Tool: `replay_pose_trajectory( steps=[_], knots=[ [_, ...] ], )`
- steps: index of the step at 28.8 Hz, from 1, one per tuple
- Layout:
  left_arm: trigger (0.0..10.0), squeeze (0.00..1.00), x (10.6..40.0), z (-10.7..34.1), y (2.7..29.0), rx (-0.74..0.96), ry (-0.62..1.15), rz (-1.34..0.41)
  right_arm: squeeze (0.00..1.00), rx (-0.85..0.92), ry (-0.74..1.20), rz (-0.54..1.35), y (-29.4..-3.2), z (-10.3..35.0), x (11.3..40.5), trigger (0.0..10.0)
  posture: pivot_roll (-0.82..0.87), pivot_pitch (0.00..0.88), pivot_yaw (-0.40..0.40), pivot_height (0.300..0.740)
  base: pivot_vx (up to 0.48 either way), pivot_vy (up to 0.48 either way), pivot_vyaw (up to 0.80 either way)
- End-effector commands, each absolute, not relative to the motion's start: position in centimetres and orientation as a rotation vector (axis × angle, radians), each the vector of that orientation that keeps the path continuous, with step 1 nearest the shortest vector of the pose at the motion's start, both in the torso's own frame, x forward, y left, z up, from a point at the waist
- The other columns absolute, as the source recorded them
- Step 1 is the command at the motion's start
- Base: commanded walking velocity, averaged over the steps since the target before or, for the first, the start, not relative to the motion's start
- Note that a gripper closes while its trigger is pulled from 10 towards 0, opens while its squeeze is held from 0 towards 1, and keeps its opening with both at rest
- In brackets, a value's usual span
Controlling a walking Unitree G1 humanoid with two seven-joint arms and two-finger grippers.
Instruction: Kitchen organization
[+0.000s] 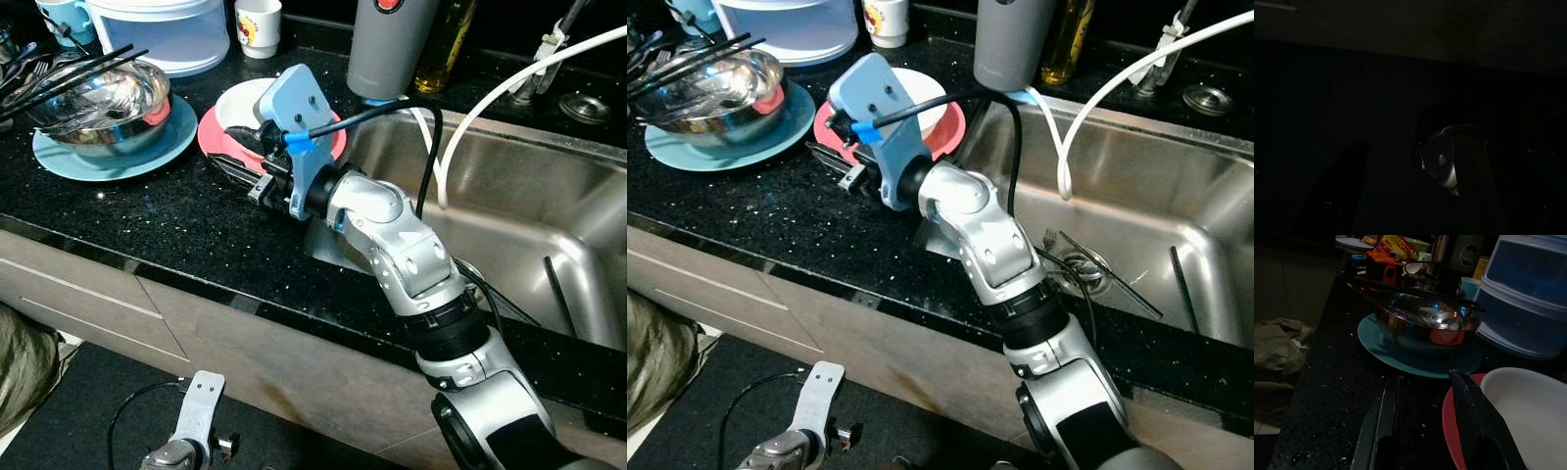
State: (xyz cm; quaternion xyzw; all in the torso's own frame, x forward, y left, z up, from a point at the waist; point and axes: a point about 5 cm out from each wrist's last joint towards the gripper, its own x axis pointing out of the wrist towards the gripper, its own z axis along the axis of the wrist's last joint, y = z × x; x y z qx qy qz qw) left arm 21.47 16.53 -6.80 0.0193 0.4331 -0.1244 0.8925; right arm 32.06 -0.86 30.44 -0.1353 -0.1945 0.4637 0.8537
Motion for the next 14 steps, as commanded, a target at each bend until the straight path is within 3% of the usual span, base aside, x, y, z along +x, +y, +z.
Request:
replay_pose_trajectory(
  steps=[1,14],
  knots=[
    [10.0,0.0,20.6,-7.3,16.7,0.037,0.932,-0.254,0.0,-0.295,-0.419,0.981,-0.5,30.5,32.0,10.0,0.02,0.148,-0.03,0.74,0.0,0.0,0.79],
    [10.0,0.0,20.5,-7.4,16.7,0.021,0.935,-0.239,0.0,-0.171,-0.461,0.954,-0.7,31.7,32.3,10.0,0.02,0.142,-0.031,0.74,0.0,0.0,0.75]
  ],
)
